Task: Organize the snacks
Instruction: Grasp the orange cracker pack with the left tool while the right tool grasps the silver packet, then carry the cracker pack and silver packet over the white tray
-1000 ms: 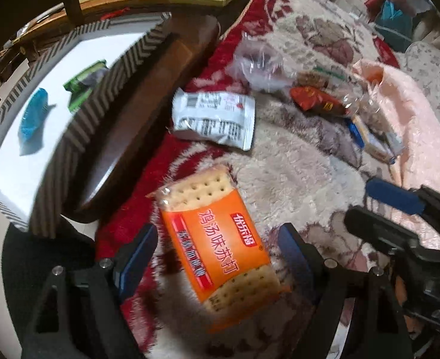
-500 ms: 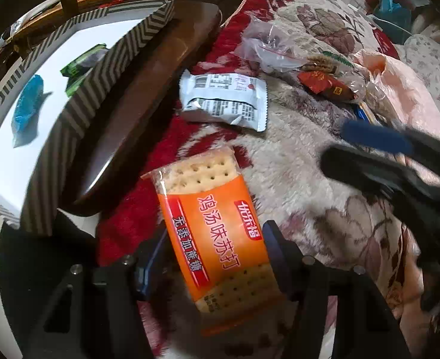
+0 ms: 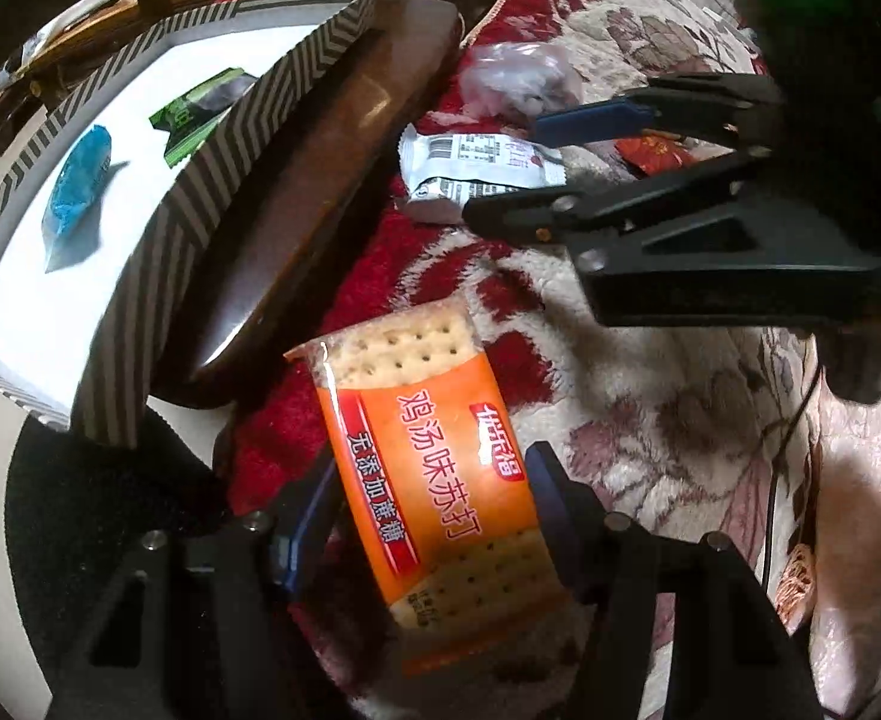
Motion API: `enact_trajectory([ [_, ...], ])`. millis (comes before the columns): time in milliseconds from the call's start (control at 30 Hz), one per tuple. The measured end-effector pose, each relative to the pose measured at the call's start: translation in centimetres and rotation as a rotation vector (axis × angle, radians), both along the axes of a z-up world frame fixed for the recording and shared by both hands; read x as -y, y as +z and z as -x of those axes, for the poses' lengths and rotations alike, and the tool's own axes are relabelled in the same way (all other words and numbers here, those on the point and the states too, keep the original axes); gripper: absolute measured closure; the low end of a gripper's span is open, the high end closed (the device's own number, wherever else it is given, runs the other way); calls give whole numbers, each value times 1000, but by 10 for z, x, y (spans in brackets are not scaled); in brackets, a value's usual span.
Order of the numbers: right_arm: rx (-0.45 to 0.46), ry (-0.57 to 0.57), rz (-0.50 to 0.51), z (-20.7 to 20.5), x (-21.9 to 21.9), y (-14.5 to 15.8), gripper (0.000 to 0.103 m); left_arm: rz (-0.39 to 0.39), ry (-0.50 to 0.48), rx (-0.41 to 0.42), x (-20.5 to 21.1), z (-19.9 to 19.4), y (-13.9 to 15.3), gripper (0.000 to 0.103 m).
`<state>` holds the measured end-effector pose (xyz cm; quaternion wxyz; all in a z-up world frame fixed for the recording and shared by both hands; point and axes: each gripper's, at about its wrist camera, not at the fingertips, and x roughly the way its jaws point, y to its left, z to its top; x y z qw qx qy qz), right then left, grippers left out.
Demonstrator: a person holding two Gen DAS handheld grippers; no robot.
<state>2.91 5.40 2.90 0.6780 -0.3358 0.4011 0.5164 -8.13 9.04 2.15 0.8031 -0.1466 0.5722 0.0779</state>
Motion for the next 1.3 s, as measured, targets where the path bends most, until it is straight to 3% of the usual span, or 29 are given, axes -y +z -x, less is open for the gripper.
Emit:
enact_trajectory([
  [200, -8, 45, 71, -13, -21, -15, 37, 11, 15, -11, -1, -7, -6, 39],
  [267, -23, 40, 68, -15, -24, -17, 39, 6, 15, -13, 0, -8, -7, 39],
  [300, -21, 30, 57, -16, -23, -16, 46, -1, 10, -12, -1, -8, -7, 40],
  [467, -25, -48, 13, -10, -6, -14, 49, -23, 0, 3, 6, -7, -4, 42],
  [600, 9, -132, -34, 1, 15, -2, 49, -54, 2, 30, 9, -6, 3, 42],
  [833, -4, -295, -158, 9, 57, 30, 49, -92, 5, 83, 3, -2, 26, 42],
  [1000, -24, -380, -212, 1, 65, 40, 49, -134, 33, 135, -9, -3, 44, 42],
  [1300, -24, -394, -278, 3, 45, 69, 49, -202, 122, 197, -56, -13, 69, 42],
])
